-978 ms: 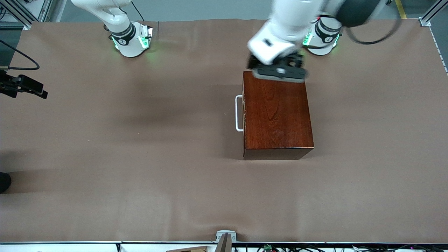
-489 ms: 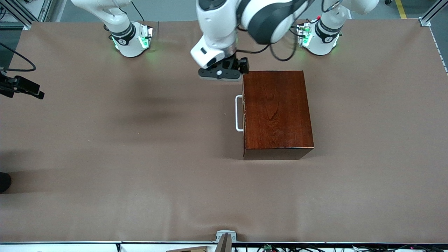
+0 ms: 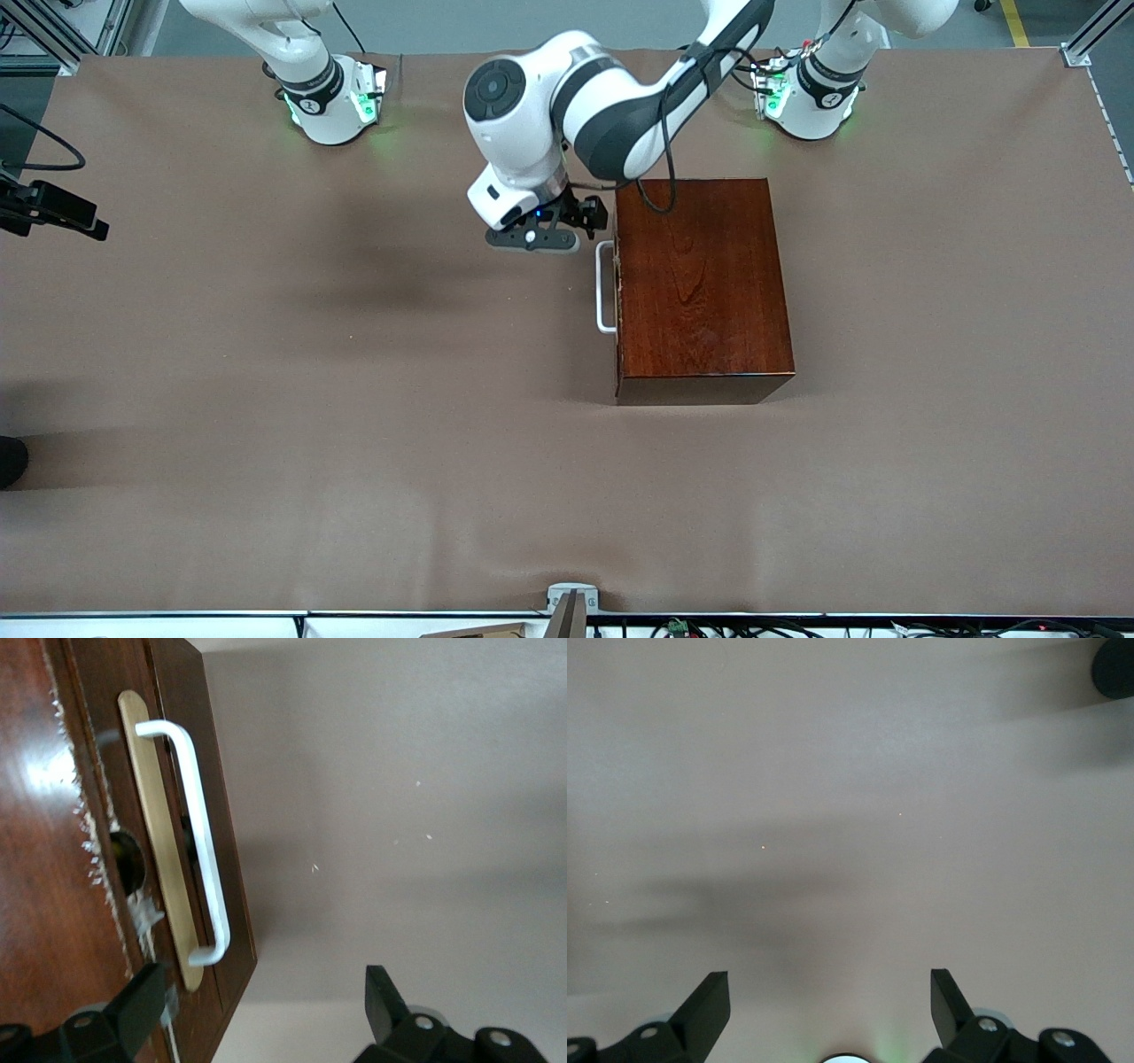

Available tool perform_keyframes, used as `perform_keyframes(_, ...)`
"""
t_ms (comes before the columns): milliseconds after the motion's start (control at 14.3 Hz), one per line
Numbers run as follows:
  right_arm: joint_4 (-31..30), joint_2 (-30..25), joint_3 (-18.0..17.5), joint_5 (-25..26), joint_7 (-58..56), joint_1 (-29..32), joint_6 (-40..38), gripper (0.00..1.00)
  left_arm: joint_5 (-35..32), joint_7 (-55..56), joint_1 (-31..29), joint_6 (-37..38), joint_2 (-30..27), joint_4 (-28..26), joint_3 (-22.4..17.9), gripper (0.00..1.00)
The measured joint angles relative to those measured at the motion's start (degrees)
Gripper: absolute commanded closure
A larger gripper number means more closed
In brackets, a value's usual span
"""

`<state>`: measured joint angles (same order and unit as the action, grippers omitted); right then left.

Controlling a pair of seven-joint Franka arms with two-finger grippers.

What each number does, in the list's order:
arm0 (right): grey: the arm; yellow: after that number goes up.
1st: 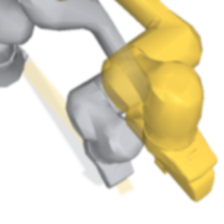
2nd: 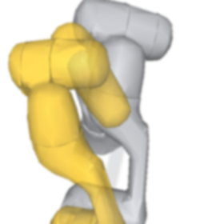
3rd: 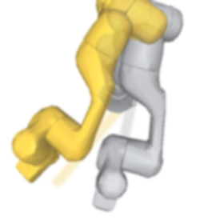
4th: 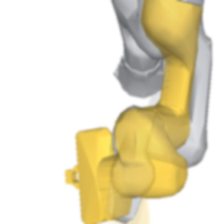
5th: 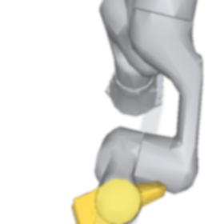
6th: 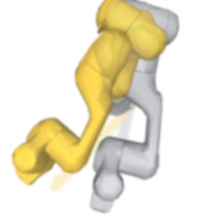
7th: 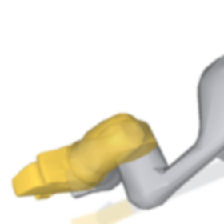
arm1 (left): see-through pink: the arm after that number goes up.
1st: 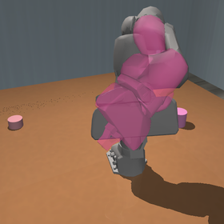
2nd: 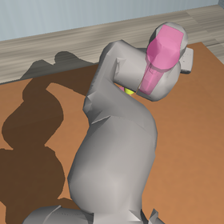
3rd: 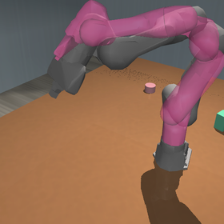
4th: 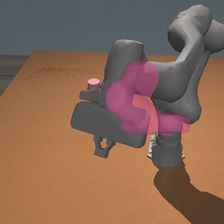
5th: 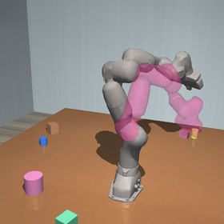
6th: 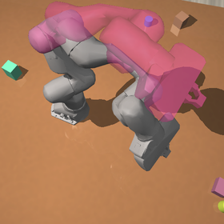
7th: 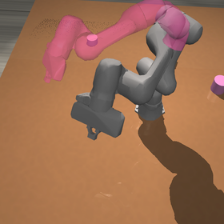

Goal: Open drawer, take yellow block, close drawer
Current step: 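Lower the left gripper beside the white handle and hook it, then pull the drawer out by the handle with the left gripper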

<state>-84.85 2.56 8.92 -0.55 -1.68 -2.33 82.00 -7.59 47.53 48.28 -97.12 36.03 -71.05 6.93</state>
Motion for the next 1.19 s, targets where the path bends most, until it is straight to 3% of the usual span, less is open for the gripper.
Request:
perform_keyframes(280,0.02,0.0,0.14,0.1,0.11,2.8,0.0,0.0,-3.55,0.0,-0.06,-0.82,2.76,0.11,-0.29,0.0)
perform_keyframes(1188,-0.02,2.35,-0.77,-0.98,0.11,2.92,2.08,0.0,-4.03,2.26,-0.01,-5.38,6.77,0.14,-2.19,0.0)
